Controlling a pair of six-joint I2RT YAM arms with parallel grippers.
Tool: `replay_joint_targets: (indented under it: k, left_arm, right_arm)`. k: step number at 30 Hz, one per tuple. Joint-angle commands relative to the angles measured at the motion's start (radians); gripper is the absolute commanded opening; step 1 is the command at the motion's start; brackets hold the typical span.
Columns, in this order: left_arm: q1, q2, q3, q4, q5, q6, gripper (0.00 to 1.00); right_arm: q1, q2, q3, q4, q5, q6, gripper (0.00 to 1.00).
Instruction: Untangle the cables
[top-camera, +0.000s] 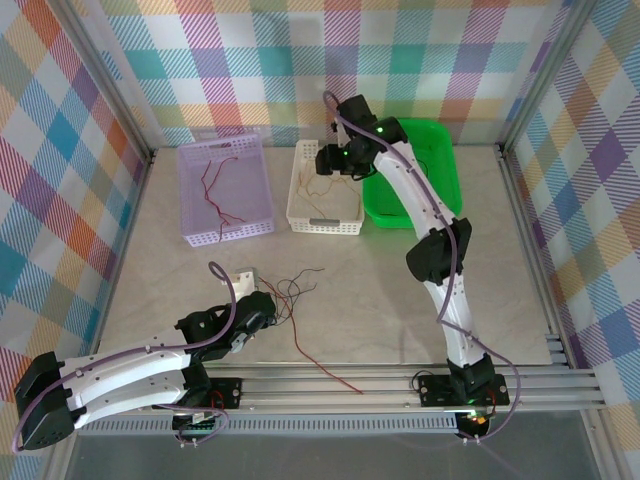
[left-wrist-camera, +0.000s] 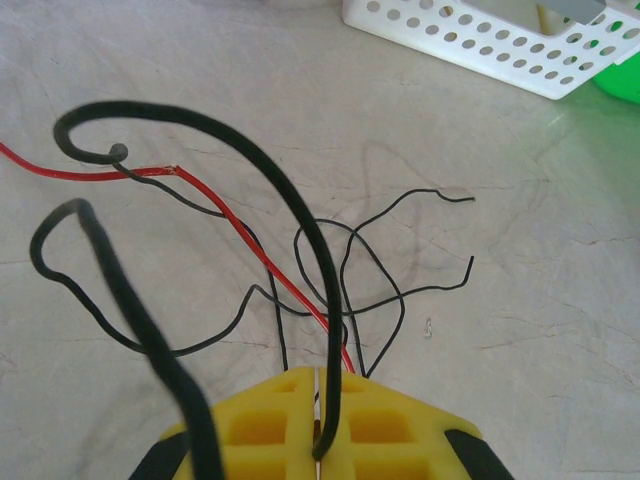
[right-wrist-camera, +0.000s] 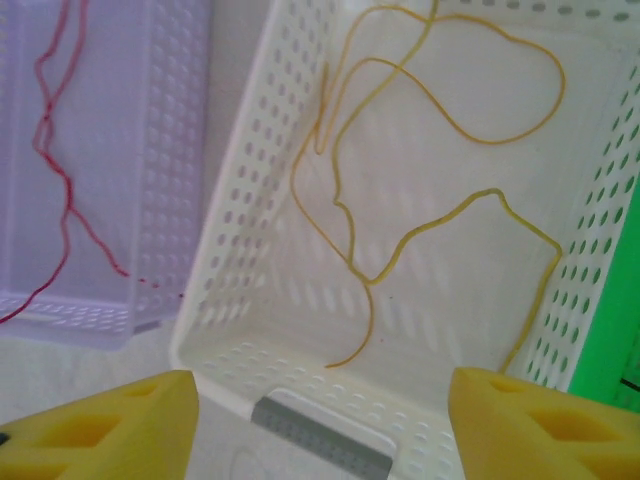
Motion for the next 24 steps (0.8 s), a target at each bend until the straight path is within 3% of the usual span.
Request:
replay_joint_targets:
  k: [1, 4, 14, 19, 24]
  left_arm:
    - [0.015, -0.022, 0.020, -0.010, 0.002, -0.023, 0.00]
    - [0.016, -0.027, 0.033, -0.015, -0.004, -0.031, 0.00]
    - [0.016, -0.043, 0.107, -0.060, -0.025, -0.095, 0.00]
    - [0.017, -0.042, 0.149, -0.069, -0.037, -0.101, 0.00]
    - [0.018, -0.014, 0.187, -0.082, -0.052, -0.100, 0.00]
  right_arm:
    - [-0.003, -0.103, -0.033, -0.033, -0.085, -0.002, 0.70]
    - [0.007, -0.229, -0.230, 0.023, -0.187, -0.013, 0.75]
    - [0.097, -0.793, -1.238, 0.550, -0.383, 0.049, 0.82]
    - [0.230, -0.928, -1.598, 0.771, -0.374, 0.084, 0.82]
    - [0.381, -0.906, -1.787, 0.929, -0.264, 0.137, 0.81]
